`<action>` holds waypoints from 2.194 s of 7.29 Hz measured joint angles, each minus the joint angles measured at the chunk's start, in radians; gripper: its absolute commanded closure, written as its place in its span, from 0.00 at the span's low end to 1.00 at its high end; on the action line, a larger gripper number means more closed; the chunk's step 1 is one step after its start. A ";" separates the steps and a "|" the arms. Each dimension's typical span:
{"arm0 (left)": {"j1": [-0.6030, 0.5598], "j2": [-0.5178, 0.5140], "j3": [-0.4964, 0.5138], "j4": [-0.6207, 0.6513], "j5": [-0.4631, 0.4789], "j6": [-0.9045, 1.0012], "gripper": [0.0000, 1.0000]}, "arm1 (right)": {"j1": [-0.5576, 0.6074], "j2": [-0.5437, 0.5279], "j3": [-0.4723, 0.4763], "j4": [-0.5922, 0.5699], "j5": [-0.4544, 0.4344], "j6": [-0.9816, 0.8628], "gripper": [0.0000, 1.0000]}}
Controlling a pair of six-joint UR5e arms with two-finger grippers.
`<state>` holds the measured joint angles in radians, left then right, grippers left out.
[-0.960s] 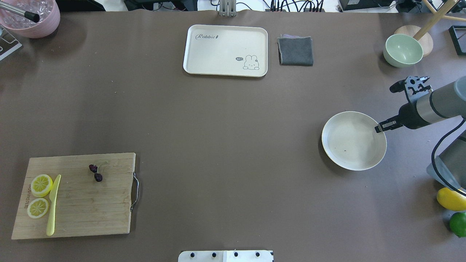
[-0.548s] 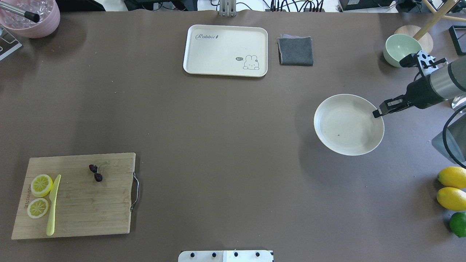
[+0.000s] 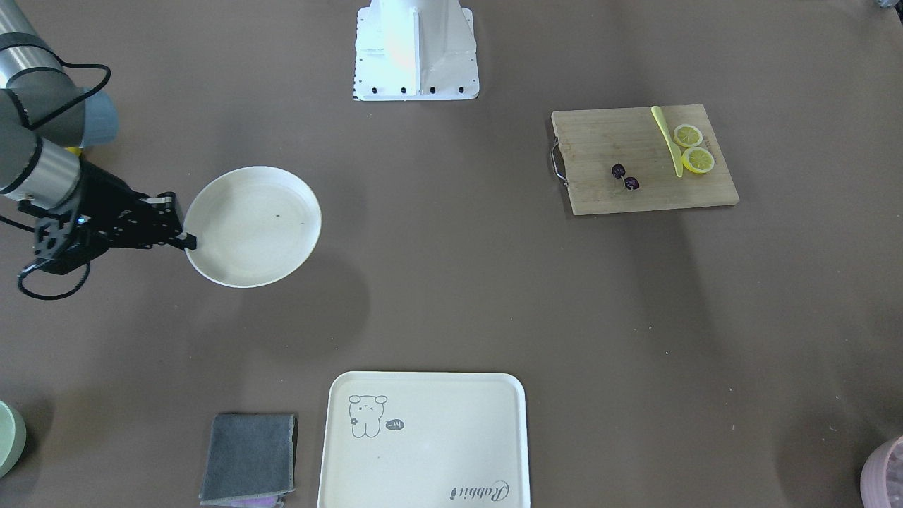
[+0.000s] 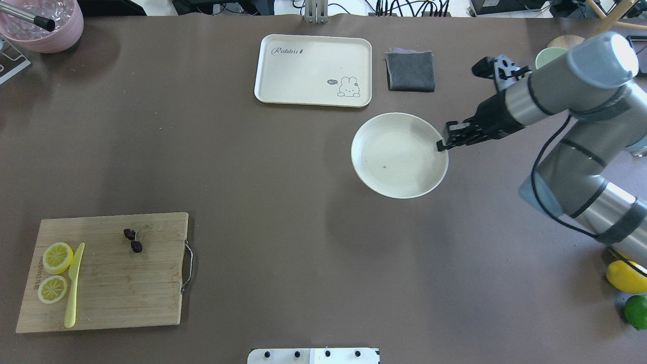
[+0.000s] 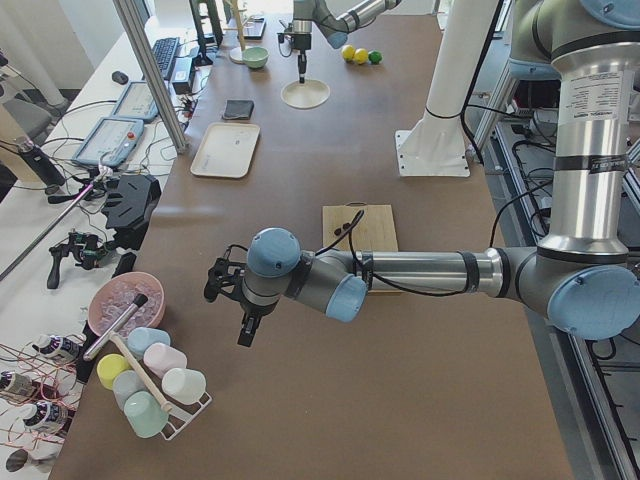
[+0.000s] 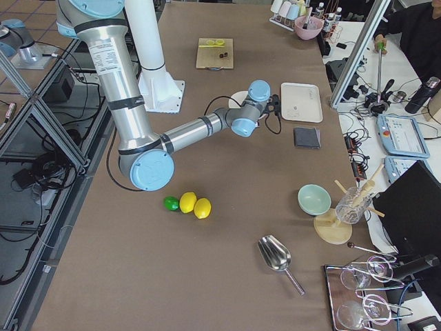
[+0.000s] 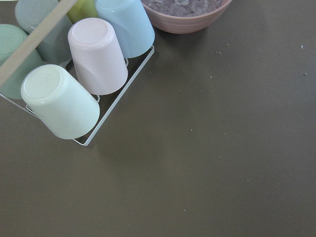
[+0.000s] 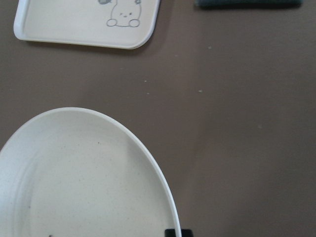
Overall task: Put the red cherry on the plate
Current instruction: 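Push the white plate with the right gripper toward the table center, then withdraw the right gripper while the left gripper reaches toward the cherries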
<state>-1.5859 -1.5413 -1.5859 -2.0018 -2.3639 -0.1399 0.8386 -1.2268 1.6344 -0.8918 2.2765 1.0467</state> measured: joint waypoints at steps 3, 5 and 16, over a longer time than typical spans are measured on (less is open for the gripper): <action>0.000 0.001 0.001 0.000 0.000 -0.001 0.02 | -0.235 0.101 -0.013 -0.003 -0.289 0.170 1.00; 0.001 0.001 0.001 0.000 0.000 -0.001 0.02 | -0.318 0.153 -0.054 -0.003 -0.392 0.222 1.00; 0.343 0.031 -0.250 -0.160 0.124 -0.787 0.02 | -0.112 0.137 -0.079 -0.009 -0.215 0.172 0.00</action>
<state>-1.2433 -1.5100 -1.8355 -2.1614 -2.2395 -0.9273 0.7262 -1.0897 1.5555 -0.9012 2.0618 1.2190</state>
